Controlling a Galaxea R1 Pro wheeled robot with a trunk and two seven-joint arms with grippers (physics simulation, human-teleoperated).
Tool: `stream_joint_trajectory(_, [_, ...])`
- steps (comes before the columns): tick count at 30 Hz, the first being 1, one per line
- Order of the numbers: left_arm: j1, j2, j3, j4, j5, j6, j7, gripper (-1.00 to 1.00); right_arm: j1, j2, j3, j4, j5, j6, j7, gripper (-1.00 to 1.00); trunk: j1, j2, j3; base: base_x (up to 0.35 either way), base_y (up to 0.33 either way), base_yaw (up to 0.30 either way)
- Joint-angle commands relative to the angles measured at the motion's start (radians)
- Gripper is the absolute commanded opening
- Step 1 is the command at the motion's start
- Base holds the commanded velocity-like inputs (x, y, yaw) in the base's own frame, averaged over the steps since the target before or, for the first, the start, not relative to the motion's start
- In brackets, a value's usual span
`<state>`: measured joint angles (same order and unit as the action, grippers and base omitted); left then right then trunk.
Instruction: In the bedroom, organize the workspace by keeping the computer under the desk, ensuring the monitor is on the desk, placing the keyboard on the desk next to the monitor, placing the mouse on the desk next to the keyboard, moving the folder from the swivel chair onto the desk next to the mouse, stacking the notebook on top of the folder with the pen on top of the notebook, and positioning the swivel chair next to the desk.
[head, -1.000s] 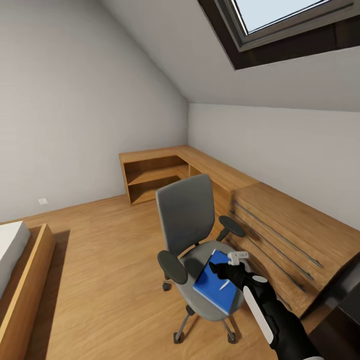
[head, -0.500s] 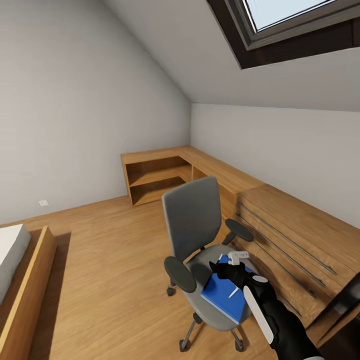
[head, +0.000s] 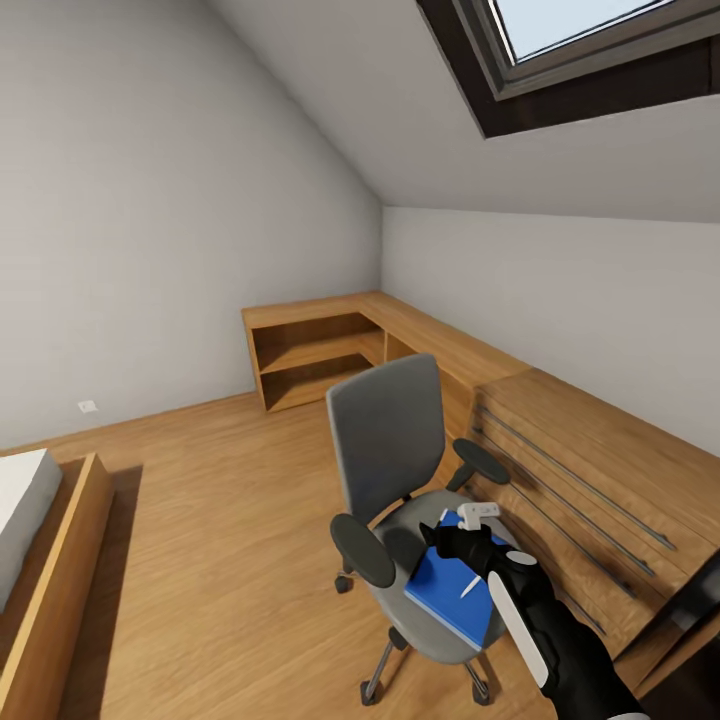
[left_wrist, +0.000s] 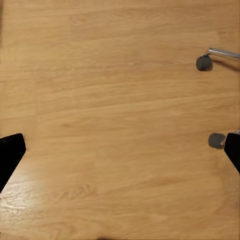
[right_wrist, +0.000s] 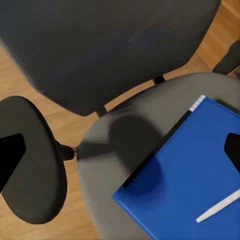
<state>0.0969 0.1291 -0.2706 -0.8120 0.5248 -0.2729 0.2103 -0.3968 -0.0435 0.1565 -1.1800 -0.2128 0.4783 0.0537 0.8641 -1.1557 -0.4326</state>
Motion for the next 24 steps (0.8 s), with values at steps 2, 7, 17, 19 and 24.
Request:
stream_joint_trajectory(2, [0.000,0.001,0.010,-0.009,0.011,-0.004,0.008,1.00,-0.001,-0.001,0.001,-0.001,-0.002,0.005,0.000,1.00,0.000,-0.001,-0.001,0.001,0.002,0.000])
stream_joint_trajectory(7, [0.000,0.001,0.042,-0.034,0.018,-0.001,0.008,1.00,-0.001,0.000,-0.006,-0.004,-0.002,0.001,-0.001,1.00,0.000,-0.001,-0.001,0.000,0.000,0.000])
stream_joint_trajectory(17, [0.000,0.001,0.046,-0.040,0.086,0.005,0.007,1.00,-0.001,-0.002,-0.013,-0.013,-0.003,-0.029,-0.015,1.00,0.004,-0.008,-0.006,0.000,0.000,0.000])
stream_joint_trajectory(19, [0.000,0.002,0.046,-0.041,0.111,0.016,0.007,1.00,-0.001,-0.002,-0.013,-0.013,-0.003,-0.030,-0.016,1.00,0.012,-0.022,-0.012,0.000,0.000,0.000])
stream_joint_trajectory(24, [0.000,0.003,0.045,-0.050,0.170,0.095,0.006,1.00,-0.001,-0.002,-0.014,-0.012,-0.003,-0.033,-0.017,1.00,0.031,-0.057,-0.028,0.000,0.000,0.000])
